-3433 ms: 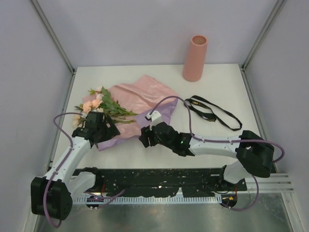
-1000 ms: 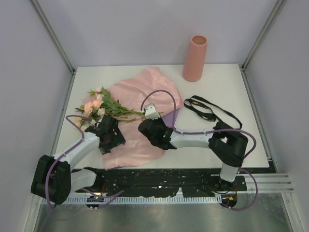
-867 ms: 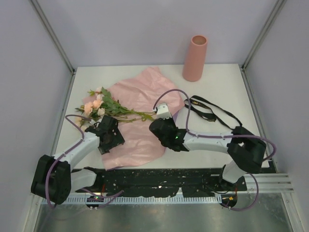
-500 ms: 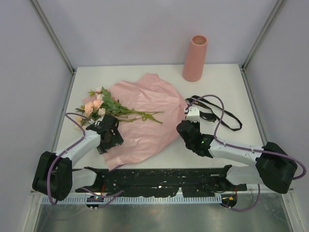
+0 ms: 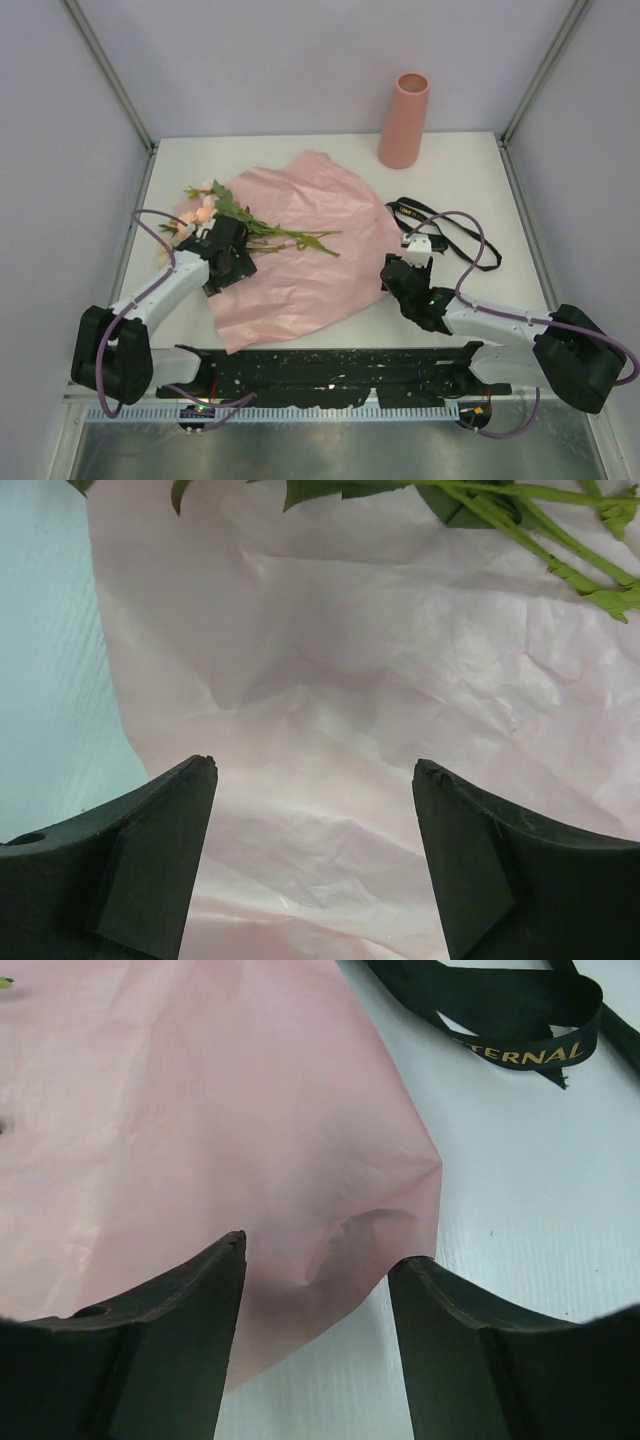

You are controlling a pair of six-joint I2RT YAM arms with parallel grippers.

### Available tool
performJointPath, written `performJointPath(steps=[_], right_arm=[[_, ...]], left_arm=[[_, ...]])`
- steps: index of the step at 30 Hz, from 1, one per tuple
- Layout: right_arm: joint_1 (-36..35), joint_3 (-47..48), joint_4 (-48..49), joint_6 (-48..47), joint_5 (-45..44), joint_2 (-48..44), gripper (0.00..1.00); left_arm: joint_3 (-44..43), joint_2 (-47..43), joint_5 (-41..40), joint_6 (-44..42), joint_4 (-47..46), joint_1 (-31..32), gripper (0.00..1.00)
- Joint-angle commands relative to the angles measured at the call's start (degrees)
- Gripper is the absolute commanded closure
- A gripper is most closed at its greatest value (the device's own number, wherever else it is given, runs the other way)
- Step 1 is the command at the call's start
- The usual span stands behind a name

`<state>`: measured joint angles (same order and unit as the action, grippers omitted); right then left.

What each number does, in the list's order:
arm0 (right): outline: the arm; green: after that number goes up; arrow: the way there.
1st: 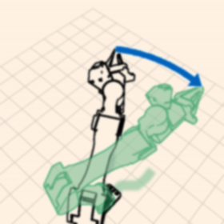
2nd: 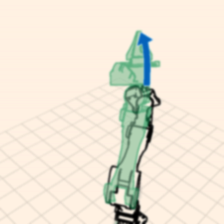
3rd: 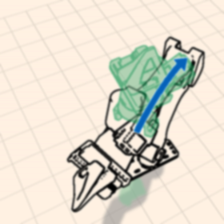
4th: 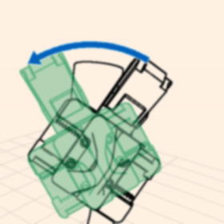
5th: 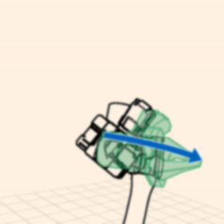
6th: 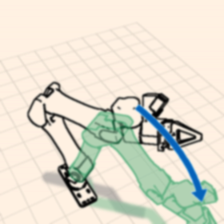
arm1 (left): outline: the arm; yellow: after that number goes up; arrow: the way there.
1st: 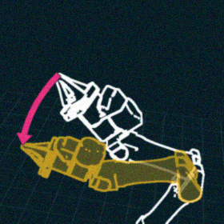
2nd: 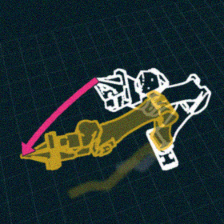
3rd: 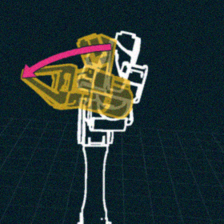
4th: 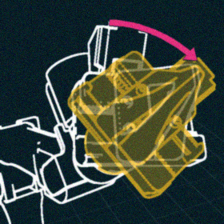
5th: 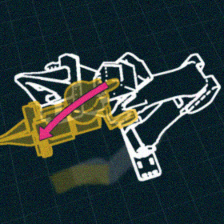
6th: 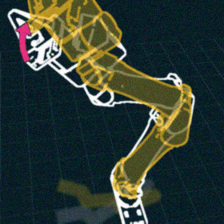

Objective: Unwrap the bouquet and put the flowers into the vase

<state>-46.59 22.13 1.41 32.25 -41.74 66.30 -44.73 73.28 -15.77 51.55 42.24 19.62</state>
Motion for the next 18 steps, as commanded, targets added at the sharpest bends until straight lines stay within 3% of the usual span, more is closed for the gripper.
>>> performJointPath(steps=[1, 4, 11, 18], right_arm=[[0.09, 4.67, -5.53, 5.80, -1.94, -0.99, 0.33], [0.27, 7.22, -10.18, 5.72, -2.65, -3.37, 0.32], [0.36, 11.88, -19.24, 4.67, -2.48, -14.95, 0.26], [0.36, 16.18, -9.87, -0.34, 13.06, -20.25, 0.31]], left_arm=[[-4.22, -3.57, -5.14, -2.94, 2.50, 2.70, 0.17], [-6.94, -6.47, -6.47, -6.45, 2.06, 5.34, 0.17], [-7.40, -9.90, 2.94, -11.38, -4.26, 8.32, 0.21], [1.92, -11.32, 9.96, -6.47, -13.66, 15.09, 0.22]])
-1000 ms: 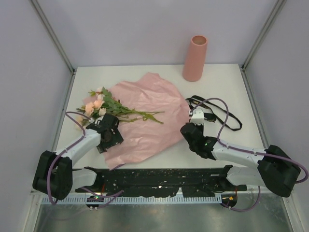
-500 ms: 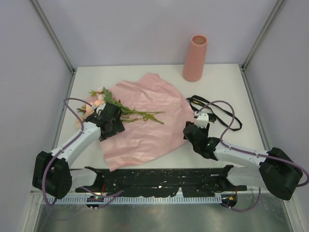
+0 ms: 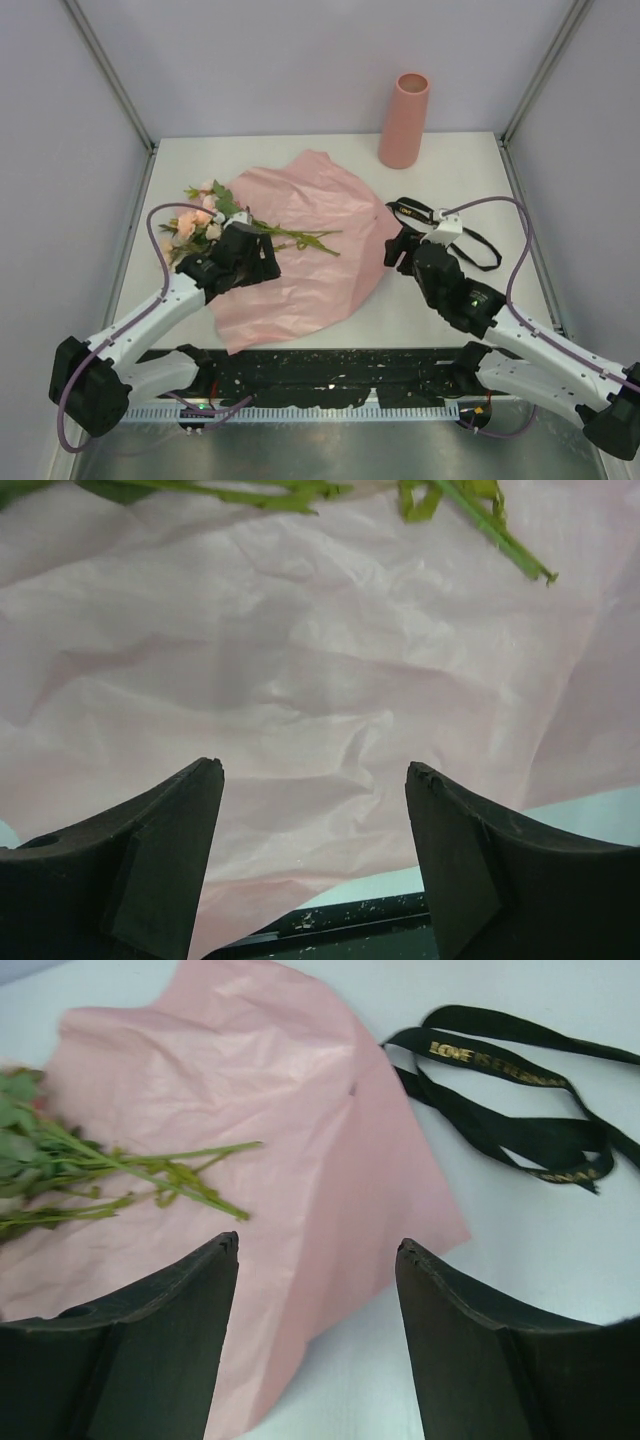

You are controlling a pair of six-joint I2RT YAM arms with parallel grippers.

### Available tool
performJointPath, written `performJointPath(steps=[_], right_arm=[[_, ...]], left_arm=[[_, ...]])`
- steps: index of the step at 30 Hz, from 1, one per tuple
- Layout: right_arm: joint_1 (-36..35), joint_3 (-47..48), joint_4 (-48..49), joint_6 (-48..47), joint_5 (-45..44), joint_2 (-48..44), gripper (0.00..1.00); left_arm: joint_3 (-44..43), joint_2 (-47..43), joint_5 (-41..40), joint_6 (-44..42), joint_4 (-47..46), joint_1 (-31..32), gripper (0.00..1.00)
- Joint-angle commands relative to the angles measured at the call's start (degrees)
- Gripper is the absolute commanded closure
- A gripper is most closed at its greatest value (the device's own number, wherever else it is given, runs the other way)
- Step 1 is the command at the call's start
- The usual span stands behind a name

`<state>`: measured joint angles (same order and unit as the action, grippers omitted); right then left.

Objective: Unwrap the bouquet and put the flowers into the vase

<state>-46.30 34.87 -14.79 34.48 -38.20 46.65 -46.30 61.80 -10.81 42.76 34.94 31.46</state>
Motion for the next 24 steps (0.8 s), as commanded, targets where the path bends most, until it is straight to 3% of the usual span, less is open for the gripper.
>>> performJointPath(steps=[1, 6, 9, 19, 24], right_arm=[[0.07, 4.14, 9.05, -2.57, 13.89, -0.08, 0.32], [-0.01, 8.45, 17.15, 0.41, 28.67, 10.01, 0.39], [-0.19, 11.26, 19.70, 1.11, 32.30, 16.87, 0.44], [2.18, 7.76, 19.45, 3.14, 23.96, 26.73, 0.54], [5.43, 2.41, 18.65, 3.31, 19.48, 27.00, 0.56]], left_arm=[[4.20, 0.86, 5.53, 2.85, -7.33, 4.73, 0.22], [4.90, 4.11, 5.01, 4.96, -8.48, 9.14, 0.23], [6.05, 4.12, 4.75, 5.93, -8.48, 9.14, 0.22], [10.18, 3.15, -1.75, 9.35, -4.88, 9.23, 0.21], [9.31, 4.81, -4.83, 9.71, -2.95, 9.23, 0.20]])
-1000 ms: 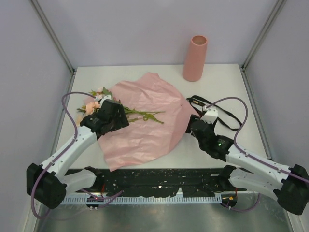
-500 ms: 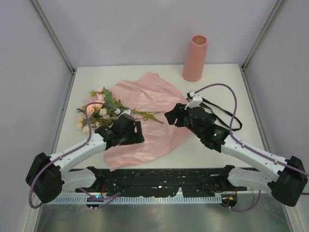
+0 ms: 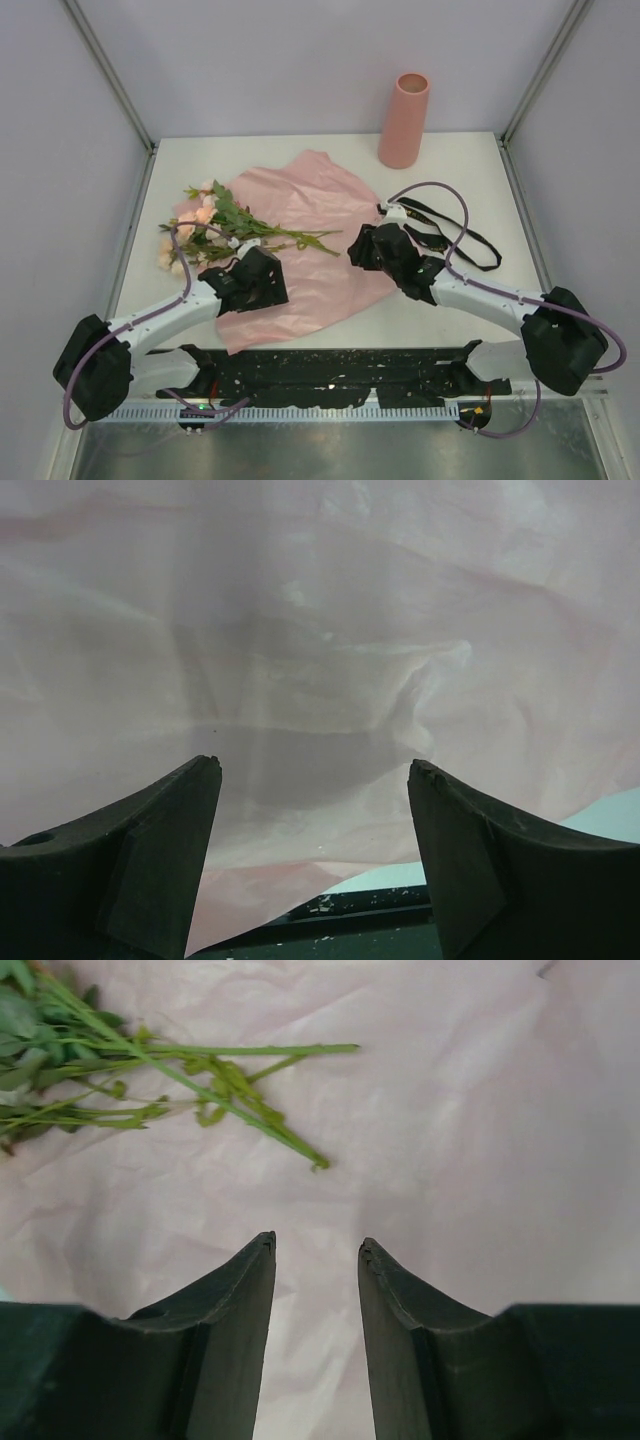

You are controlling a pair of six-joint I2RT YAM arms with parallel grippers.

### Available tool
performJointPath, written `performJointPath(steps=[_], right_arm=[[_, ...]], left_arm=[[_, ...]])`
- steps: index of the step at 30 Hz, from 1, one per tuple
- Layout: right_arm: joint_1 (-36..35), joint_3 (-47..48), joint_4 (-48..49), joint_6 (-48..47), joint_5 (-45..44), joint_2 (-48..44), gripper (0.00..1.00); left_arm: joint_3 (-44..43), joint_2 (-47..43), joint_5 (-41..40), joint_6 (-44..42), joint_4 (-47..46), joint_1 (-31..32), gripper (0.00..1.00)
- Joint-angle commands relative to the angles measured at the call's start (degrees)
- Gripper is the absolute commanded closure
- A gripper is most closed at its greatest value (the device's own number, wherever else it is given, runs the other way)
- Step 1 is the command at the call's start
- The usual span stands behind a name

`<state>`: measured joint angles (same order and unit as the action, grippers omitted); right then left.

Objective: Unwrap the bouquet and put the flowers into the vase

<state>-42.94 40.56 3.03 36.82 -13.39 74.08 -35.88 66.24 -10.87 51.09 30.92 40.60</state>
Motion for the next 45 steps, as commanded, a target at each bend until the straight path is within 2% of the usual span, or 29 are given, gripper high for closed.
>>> performJointPath(steps=[1, 7, 12, 24, 29, 39, 42, 45], right_arm=[[2.42, -3.81, 1.19, 0.97, -5.59, -0.34, 0.56], [2.95, -6.10, 8.21, 0.36, -1.65, 5.27, 0.56], [2.95, -3.91, 10.15, 2.29, -0.15, 12.38, 0.57], [2.95, 3.56, 11.47, 6.34, 1.52, 23.03, 0.58], [2.95, 6.98, 11.04, 6.60, 0.64, 24.70, 0.58], [4.88, 19.12, 6.47, 6.16, 1.43, 31.12, 0.58], [5.06, 21.66, 5.85, 4.77, 2.05, 31.21, 0.58], [4.97, 24.21, 2.71, 0.02, 4.07, 29.02, 0.57]], left_arm=[[-1.65, 1.17, -5.47, 1.47, 1.86, 0.09, 0.19], [-3.93, 6.53, -9.25, 3.57, 4.32, 0.01, 0.18], [-7.01, 11.45, -11.80, 3.84, 6.43, -0.43, 0.17], [-10.61, 19.89, -8.73, 1.56, 5.47, -7.28, 0.17], [-15.70, 22.52, -13.12, -0.99, 7.75, -8.78, 0.16], [-21.51, 28.50, -12.06, -4.07, 8.11, -13.35, 0.16], [-24.32, 30.09, -10.75, -5.12, 10.64, -14.49, 0.16], [-23.90, 25.20, -8.56, -6.18, 11.36, -13.88, 0.16]])
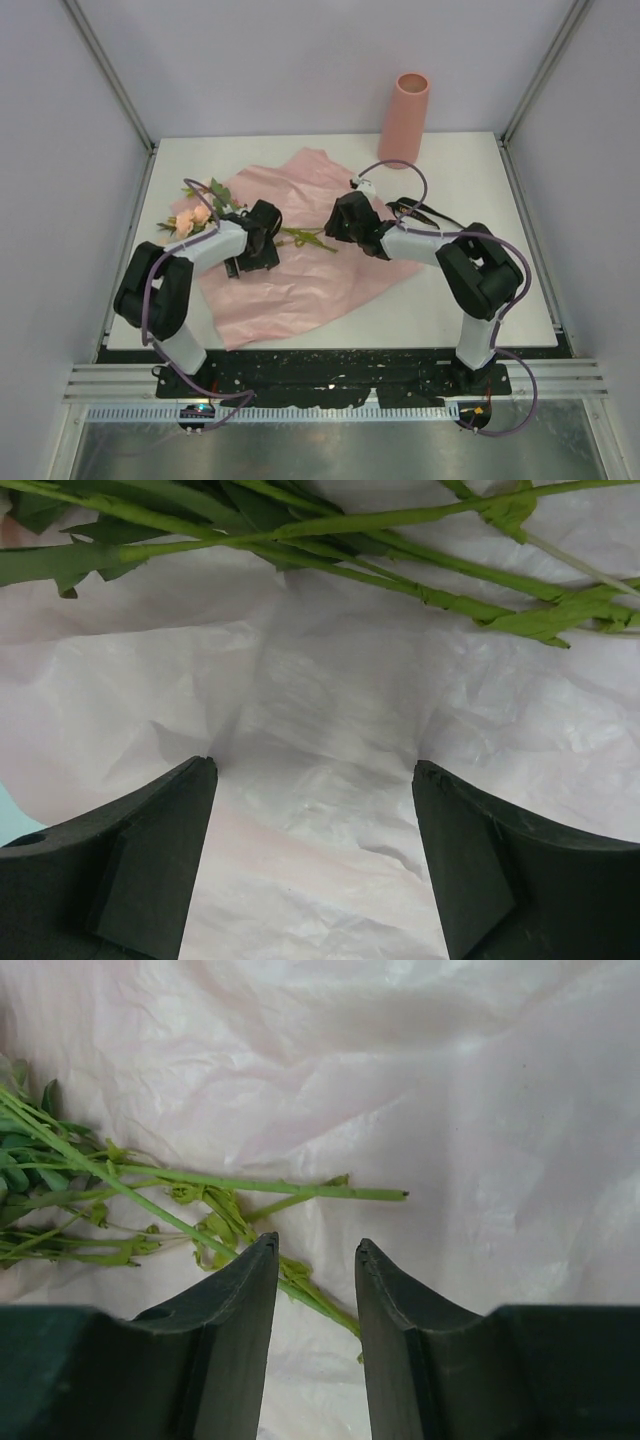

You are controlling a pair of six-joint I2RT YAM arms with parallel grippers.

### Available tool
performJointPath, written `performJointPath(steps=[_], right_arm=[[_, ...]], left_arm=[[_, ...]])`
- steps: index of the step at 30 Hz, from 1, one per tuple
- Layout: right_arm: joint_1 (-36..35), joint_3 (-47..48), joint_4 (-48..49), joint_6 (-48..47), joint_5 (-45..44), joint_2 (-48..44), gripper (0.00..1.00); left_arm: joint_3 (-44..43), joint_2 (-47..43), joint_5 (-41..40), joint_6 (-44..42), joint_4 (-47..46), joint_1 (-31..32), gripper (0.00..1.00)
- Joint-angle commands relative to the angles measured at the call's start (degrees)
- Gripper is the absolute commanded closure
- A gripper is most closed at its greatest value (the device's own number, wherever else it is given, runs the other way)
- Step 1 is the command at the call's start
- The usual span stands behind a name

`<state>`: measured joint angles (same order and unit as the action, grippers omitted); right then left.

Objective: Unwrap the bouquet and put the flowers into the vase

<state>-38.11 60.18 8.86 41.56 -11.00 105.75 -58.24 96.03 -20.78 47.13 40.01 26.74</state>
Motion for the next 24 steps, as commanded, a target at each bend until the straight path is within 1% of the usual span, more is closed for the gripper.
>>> performJointPath(steps=[1, 2, 3, 4, 6, 7, 8, 9, 10, 11, 12, 13, 14, 15, 16, 17, 18, 20, 21, 22, 23, 24], right_arm=[[0.23, 5.11, -3.67, -7.00, 2.21, -5.01, 0.57], [0.14, 4.95, -4.11, -8.24, 2.48, -6.34, 0.56], [0.23, 4.51, -4.46, -11.38, 3.44, -9.40, 0.54], [0.14, 3.20, -4.47, -13.24, 4.58, -10.99, 0.53], [0.05, -0.22, -2.72, -15.98, 8.26, -17.13, 0.52], [-0.04, -1.55, -1.84, -16.59, 13.33, -18.20, 0.52], [-0.12, -5.04, 1.91, -17.04, 15.90, -20.22, 0.52], [-0.56, -6.73, 3.95, -17.30, 21.41, -21.11, 0.51], [-1.61, -9.96, 8.06, -17.65, 23.73, -22.16, 0.50], [-2.58, -11.22, 10.36, -18.61, 27.93, -22.69, 0.49], [-4.85, -13.49, 12.91, -20.80, 29.10, -23.48, 0.46], [-6.26, -14.47, 13.54, -22.38, 29.81, -23.84, 0.45], [-10.02, -15.79, 14.16, -26.66, 28.77, -24.45, 0.43], [-14.15, -16.32, 14.34, -28.80, 28.15, -24.54, 0.42], [-15.84, -17.28, 14.51, -32.21, 26.66, -24.20, 0.40], [-18.73, -17.64, 15.30, -33.46, 26.56, -23.84, 0.39], [-19.63, -17.99, 15.83, -34.87, 27.43, -22.88, 0.39], [-21.65, -20.09, 20.65, -36.63, 30.50, -21.65, 0.38], [-23.05, -21.85, 26.58, -37.25, 30.34, -21.38, 0.38], [-24.11, -24.65, 29.34, -40.47, 29.47, -21.03, 0.37], [-25.86, -27.11, 34.24, -42.59, 28.68, -20.77, 0.36], [-26.92, -27.66, 35.42, -47.05, 26.58, -19.98, 0.35]], left_arm=[[-0.40, -7.58, 1.87, -2.66, 1.57, 0.50, 0.16], [0.31, -10.66, 2.23, -3.10, 1.39, 0.85, 0.17], [1.01, -13.12, 2.93, -3.45, 1.56, 0.94, 0.17], [1.28, -15.93, 3.37, -3.71, 2.00, 0.94, 0.17], [1.63, -20.86, 3.29, -3.80, 4.28, 1.03, 0.17], [1.98, -23.32, 3.02, -3.98, 4.81, 0.94, 0.17], [2.07, -25.43, 3.20, -4.42, 5.08, 0.94, 0.17], [2.34, -27.80, 4.24, -5.72, 4.82, 0.94, 0.17], [2.51, -29.74, 5.47, -7.48, 4.12, 0.94, 0.17], [2.86, -32.20, 6.53, -8.97, 3.76, 0.94, 0.18], [3.30, -34.66, 7.15, -10.56, 3.50, 1.03, 0.18], [4.00, -36.94, 7.06, -11.70, 3.15, 0.94, 0.18], [4.88, -39.92, 6.19, -12.50, 3.15, 0.94, 0.18], [5.76, -42.48, 5.14, -13.20, 2.88, 1.03, 0.18], [6.99, -45.64, 4.52, -14.17, 2.19, 0.94, 0.18], [8.22, -49.76, 4.86, -15.74, 1.22, 0.94, 0.18], [9.27, -52.23, 5.13, -16.98, 0.17, 0.86, 0.17], [11.21, -57.94, 4.96, -18.83, -1.07, 0.94, 0.17], [12.17, -60.06, 4.26, -19.18, -1.25, 0.86, 0.16], [13.31, -62.34, 3.21, -19.53, -1.25, 0.86, 0.15], [14.54, -64.45, 2.50, -19.62, -1.34, 0.94, 0.15], [16.12, -66.13, 1.71, -19.71, -1.51, 0.94, 0.15]])
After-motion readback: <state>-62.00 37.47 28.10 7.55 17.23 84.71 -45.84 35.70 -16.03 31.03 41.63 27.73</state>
